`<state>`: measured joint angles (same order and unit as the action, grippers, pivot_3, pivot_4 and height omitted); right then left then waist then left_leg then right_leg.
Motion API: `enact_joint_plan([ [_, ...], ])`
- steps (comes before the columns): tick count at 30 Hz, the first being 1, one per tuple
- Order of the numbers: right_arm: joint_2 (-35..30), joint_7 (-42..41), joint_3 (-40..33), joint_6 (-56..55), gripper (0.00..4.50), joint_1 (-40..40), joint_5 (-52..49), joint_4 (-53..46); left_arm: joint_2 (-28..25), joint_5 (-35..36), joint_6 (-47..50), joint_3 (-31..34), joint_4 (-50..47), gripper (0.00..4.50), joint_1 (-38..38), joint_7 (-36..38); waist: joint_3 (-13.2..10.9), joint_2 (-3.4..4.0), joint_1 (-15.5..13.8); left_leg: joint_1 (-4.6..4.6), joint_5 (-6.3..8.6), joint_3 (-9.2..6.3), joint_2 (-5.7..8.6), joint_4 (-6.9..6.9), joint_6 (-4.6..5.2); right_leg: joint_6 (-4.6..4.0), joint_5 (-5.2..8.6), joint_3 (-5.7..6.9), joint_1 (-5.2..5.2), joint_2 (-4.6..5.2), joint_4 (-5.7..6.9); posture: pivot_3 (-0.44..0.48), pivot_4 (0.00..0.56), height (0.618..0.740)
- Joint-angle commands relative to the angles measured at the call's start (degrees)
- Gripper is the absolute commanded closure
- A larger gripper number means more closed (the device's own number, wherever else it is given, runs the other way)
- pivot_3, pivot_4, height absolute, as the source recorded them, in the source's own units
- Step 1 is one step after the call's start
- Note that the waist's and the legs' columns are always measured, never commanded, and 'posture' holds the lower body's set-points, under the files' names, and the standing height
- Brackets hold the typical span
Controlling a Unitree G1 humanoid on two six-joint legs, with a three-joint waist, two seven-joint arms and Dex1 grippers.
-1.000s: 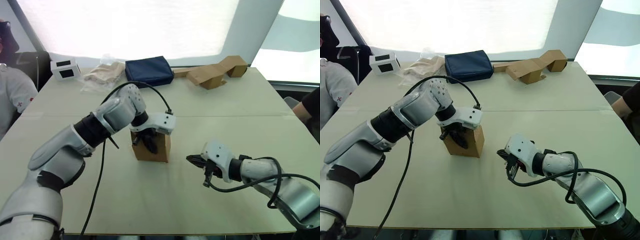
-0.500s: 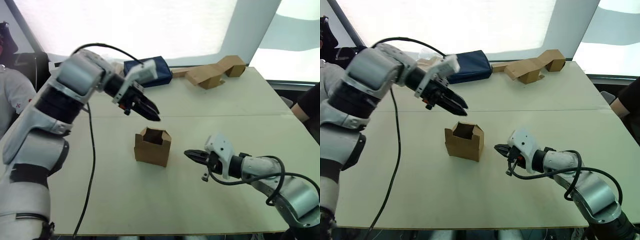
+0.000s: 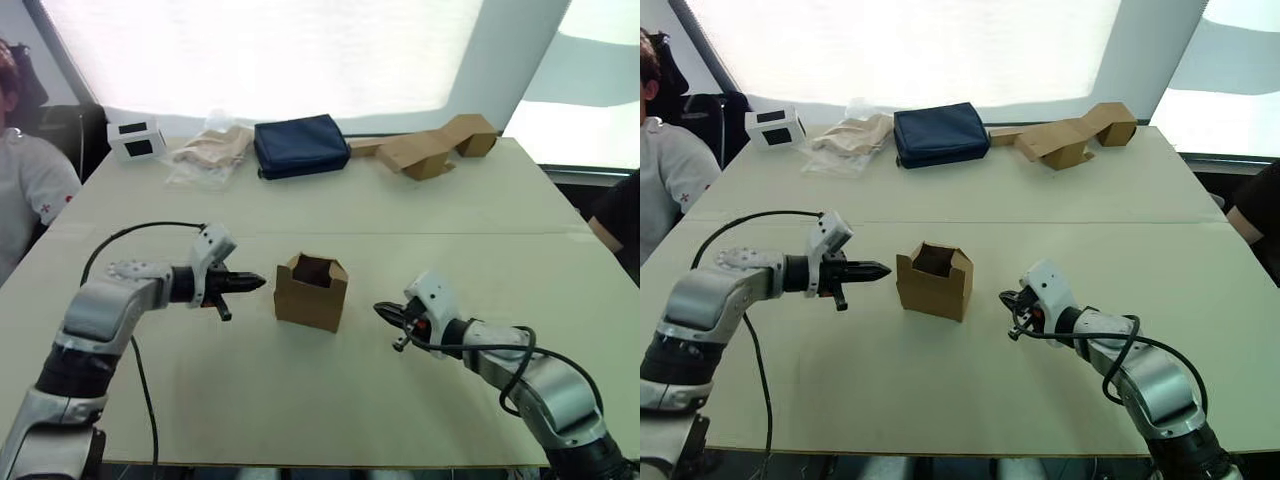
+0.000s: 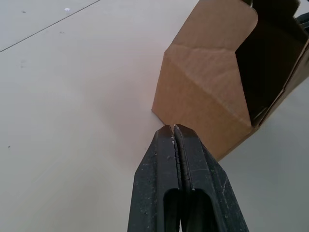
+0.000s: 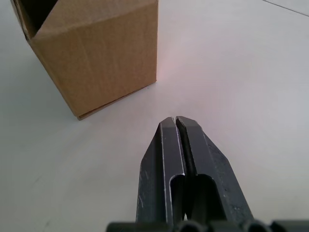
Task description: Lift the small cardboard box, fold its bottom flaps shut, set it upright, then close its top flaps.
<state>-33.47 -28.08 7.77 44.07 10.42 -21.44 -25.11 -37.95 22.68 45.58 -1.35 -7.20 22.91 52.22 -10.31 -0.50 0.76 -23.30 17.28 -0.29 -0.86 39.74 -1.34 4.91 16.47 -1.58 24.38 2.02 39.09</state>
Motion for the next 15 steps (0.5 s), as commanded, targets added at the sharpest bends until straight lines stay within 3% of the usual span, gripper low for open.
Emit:
enact_joint_plan([
  [1,1.23,-0.41,2.72,-0.04,4.5,1.91,1.62,0.11,2.07,-1.6,-3.68,-0.82,-1.56,4.48,-2.71,-3.07,0.0,-0.01,0.0,0.0,0.0,-0.01,-0.03,0.0,0.0,0.0,0.0,0.0,0.0,-0.04,0.0,0.0,0.15,0.74],
  [7,5.19,-0.95,6.56,-2.46,4.5,5.76,4.4,4.83,5.05,-2.29,-5.61,-3.92,-2.33,4.48,-4.62,-4.15,0.01,-0.01,-0.01,0.0,0.0,-0.02,-0.02,0.02,0.0,0.0,0.0,0.02,0.01,-0.05,0.01,0.0,0.15,0.74],
  [15,3.7,-4.91,6.93,-1.48,4.5,3.63,3.99,2.47,3.0,0.47,-3.04,-5.93,-8.06,4.48,-8.06,-0.43,0.01,-0.01,0.0,-0.01,0.01,-0.03,-0.02,0.01,0.01,0.0,0.0,0.03,0.01,-0.02,0.01,0.0,0.15,0.74],
])
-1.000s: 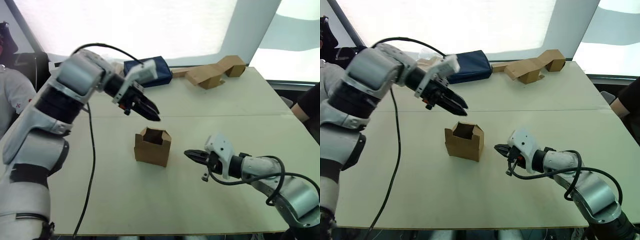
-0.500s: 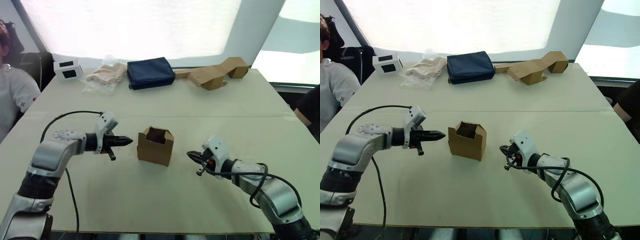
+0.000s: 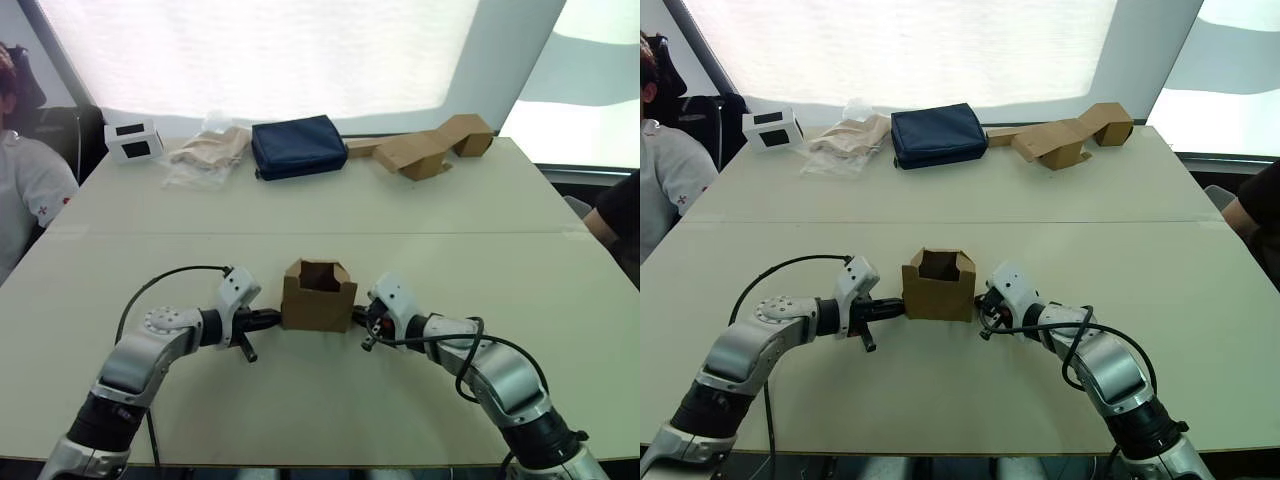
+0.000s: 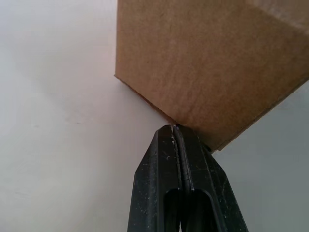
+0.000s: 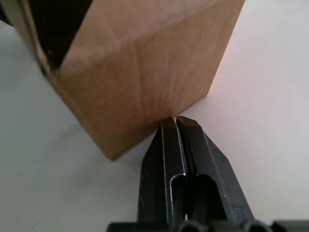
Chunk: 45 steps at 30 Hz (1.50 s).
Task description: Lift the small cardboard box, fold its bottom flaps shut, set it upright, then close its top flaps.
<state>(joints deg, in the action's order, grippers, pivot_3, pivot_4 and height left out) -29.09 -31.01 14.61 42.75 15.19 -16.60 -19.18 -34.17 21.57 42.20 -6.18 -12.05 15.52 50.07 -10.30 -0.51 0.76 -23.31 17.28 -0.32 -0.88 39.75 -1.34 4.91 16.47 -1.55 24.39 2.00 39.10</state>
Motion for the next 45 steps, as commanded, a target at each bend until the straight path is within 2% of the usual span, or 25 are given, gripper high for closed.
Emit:
enact_joint_plan([
  [1,-1.0,-2.27,-0.15,0.0,4.5,-1.6,-0.93,-3.93,-1.02,1.63,0.38,-1.28,-3.52,4.48,-1.05,1.96,0.0,0.01,-0.01,0.0,0.0,0.0,0.0,0.0,0.0,0.0,0.0,0.0,0.0,0.0,0.0,0.0,0.15,0.74],
  [15,-2.92,-4.0,-0.41,1.36,4.5,-5.53,-0.52,-7.74,-1.02,-0.7,-4.35,-2.5,0.07,4.48,-3.78,1.05,0.39,0.0,-0.04,0.06,0.01,0.0,0.01,0.0,0.02,0.0,0.0,0.01,-0.08,-0.01,-0.01,0.0,0.15,0.74],
  [20,-6.79,-5.81,0.16,-1.93,4.5,-6.84,2.36,-7.47,-4.4,-1.02,-6.04,-1.04,0.04,4.48,-5.48,2.64,0.49,-0.02,0.15,0.09,0.02,-0.01,-0.01,-0.01,0.04,-0.01,0.01,0.01,-0.09,-0.03,-0.01,0.0,0.15,0.74],
  [24,-9.04,-7.52,-6.44,-9.07,4.5,-6.85,1.8,-4.35,-9.01,4.38,-4.75,4.78,0.21,4.48,-5.96,7.74,0.48,-0.03,0.33,0.14,0.03,0.0,-0.05,-0.03,0.06,-0.02,0.01,-0.01,-0.11,-0.08,-0.02,0.0,0.15,0.74],
  [28,-12.05,-13.39,-14.64,-10.22,4.5,-5.32,-4.21,-4.31,-10.38,8.56,-2.73,9.54,5.19,4.48,1.48,9.6,0.46,-0.05,-0.18,0.13,0.03,0.02,-0.04,-0.03,0.06,-0.02,0.01,0.0,-0.11,-0.09,-0.02,0.0,0.15,0.74],
  [31,-15.14,-19.22,-17.32,-6.37,4.5,-1.93,-10.75,-6.65,-10.1,9.92,-1.79,8.6,6.96,4.48,8.94,12.09,0.41,-0.14,-0.54,0.07,0.03,-0.04,-0.02,0.03,0.06,-0.01,0.01,0.08,-0.17,-0.08,-0.06,0.0,0.15,0.74],
  [33,-15.89,-20.89,-16.49,-3.84,4.5,1.39,-13.3,-7.69,-9.63,10.27,-1.48,6.61,7.26,4.48,12.79,14.17,0.43,-0.14,-0.16,0.06,0.07,-0.02,-0.01,0.06,0.12,0.0,0.01,0.07,-0.2,-0.07,-0.11,0.0,0.15,0.74],
  [37,-12.66,-19.52,-13.35,-0.57,4.5,6.31,-15.58,-8.25,-7.81,6.85,-4.77,1.37,9.29,4.48,17.15,16.55,0.43,-0.13,0.36,0.08,0.13,-0.01,-0.03,0.04,0.23,-0.01,0.01,0.01,-0.17,-0.17,-0.13,0.0,0.15,0.74],
  [45,-9.2,-17.4,-8.27,-1.96,4.5,8.81,-12.02,-6.08,-5.23,6.59,-4.71,-1.12,10.21,4.48,20.0,17.99,0.43,-0.13,-0.05,0.03,0.12,-0.02,-0.06,0.08,0.21,-0.03,0.02,0.0,-0.09,-0.19,-0.07,0.0,0.15,0.74],
])
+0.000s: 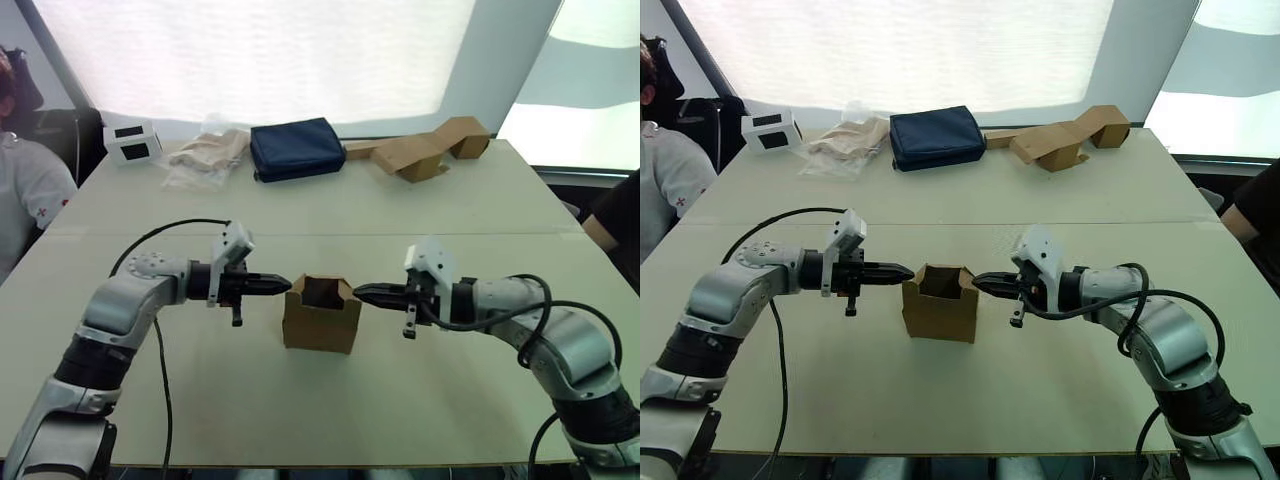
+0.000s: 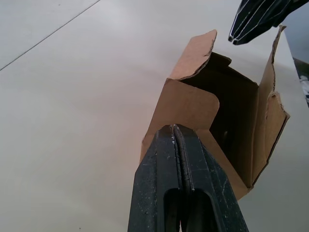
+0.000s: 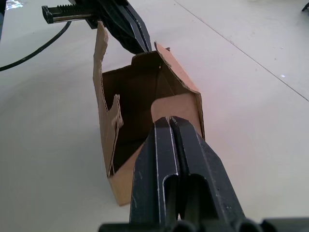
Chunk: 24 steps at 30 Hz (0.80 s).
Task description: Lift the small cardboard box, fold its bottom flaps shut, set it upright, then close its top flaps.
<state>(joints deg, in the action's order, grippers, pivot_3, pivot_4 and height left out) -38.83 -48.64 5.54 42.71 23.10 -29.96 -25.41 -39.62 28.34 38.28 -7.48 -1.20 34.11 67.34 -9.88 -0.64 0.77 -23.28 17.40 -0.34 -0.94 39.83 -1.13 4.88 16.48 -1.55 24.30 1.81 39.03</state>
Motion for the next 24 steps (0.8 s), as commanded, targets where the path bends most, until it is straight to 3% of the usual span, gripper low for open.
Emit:
enact_joint_plan([
  [1,0.68,0.28,1.57,-2.48,4.5,0.99,2.17,0.7,0.45,-0.29,-0.79,0.07,-0.35,4.48,1.66,0.73,0.0,0.0,-0.09,0.0,0.0,0.0,0.01,0.0,0.0,0.0,0.0,0.0,0.0,0.01,0.0,0.0,0.15,0.74],
  [13,3.11,0.85,6.4,-4.82,4.5,0.8,6.53,3.42,1.66,-6.51,-5.95,-4.95,-0.56,4.48,-0.7,0.87,0.0,0.0,-0.05,0.0,0.0,0.0,0.01,0.0,0.0,0.0,0.0,0.0,0.0,0.01,0.0,0.0,0.15,0.74],
  [24,3.76,0.66,4.7,-4.66,4.5,0.29,5.94,3.18,2.7,-4.35,-4.2,-2.09,-0.87,4.48,-0.82,-0.64,0.0,0.0,-0.04,0.0,0.0,0.0,0.01,0.01,0.0,0.0,0.0,0.0,0.0,0.01,0.0,0.0,0.15,0.74],
])
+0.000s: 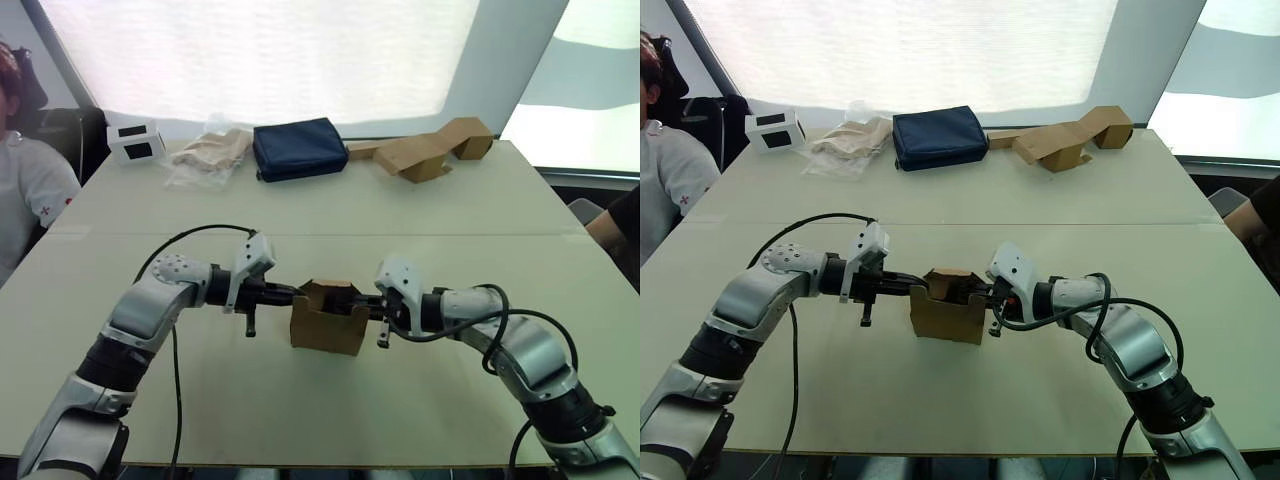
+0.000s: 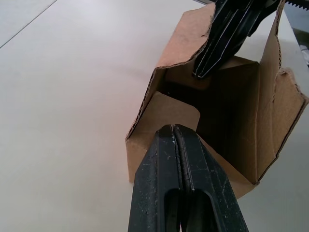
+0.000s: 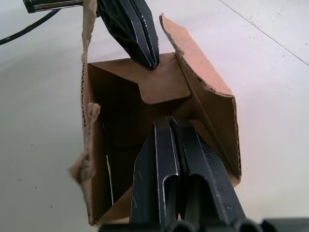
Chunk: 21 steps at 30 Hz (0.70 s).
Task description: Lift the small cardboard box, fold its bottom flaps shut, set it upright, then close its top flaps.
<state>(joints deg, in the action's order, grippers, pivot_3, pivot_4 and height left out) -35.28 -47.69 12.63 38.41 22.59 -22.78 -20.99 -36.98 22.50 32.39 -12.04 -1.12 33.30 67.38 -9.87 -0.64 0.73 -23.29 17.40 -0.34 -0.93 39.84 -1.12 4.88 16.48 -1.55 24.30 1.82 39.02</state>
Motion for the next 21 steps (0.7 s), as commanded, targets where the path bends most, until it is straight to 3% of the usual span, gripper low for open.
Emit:
enact_joint_plan([
  [1,0.14,-0.3,-2.88,-0.21,4.5,0.83,-1.6,-1.45,0.07,2.12,2.28,3.06,-0.93,4.48,0.06,-0.83,0.0,0.0,0.0,0.0,0.0,0.0,0.0,0.0,0.0,0.0,0.0,0.0,0.0,0.0,0.0,0.0,0.15,0.74],
  [7,-0.88,-0.09,-10.41,3.78,4.5,0.86,-8.56,-5.9,0.29,7.49,5.05,10.49,2.71,4.48,1.9,-1.48,-0.01,0.0,0.05,0.0,0.0,-0.01,-0.02,0.0,0.0,0.0,0.0,0.0,0.0,0.0,0.01,0.0,0.15,0.74],
  [9,-1.9,0.36,-14.17,6.58,4.5,0.77,-12.4,-8.59,0.62,7.47,1.63,12.95,6.18,4.48,2.74,-1.38,-0.01,0.0,-0.01,0.0,0.0,-0.03,-0.03,0.0,0.0,0.0,0.0,0.02,0.01,-0.01,0.01,0.0,0.15,0.74],
  [16,-4.37,5.57,-22.97,16.04,4.5,2.31,-24.54,-15.69,4.4,-0.17,-8.57,9.04,24.65,4.48,8.39,0.35,0.0,0.0,-0.16,-0.01,0.0,-0.01,0.02,0.0,0.0,0.0,0.0,0.03,0.0,0.03,-0.01,0.0,0.15,0.74],
  [21,-6.92,9.27,-23.37,22.68,4.5,1.11,-35.81,-23.73,8.94,-3.7,-13.15,7.85,38.87,4.48,12.82,1.74,-0.02,-0.03,-0.12,-0.06,0.01,-0.02,0.03,0.0,0.01,0.0,0.0,0.05,0.01,0.03,-0.04,0.0,0.15,0.74],
])
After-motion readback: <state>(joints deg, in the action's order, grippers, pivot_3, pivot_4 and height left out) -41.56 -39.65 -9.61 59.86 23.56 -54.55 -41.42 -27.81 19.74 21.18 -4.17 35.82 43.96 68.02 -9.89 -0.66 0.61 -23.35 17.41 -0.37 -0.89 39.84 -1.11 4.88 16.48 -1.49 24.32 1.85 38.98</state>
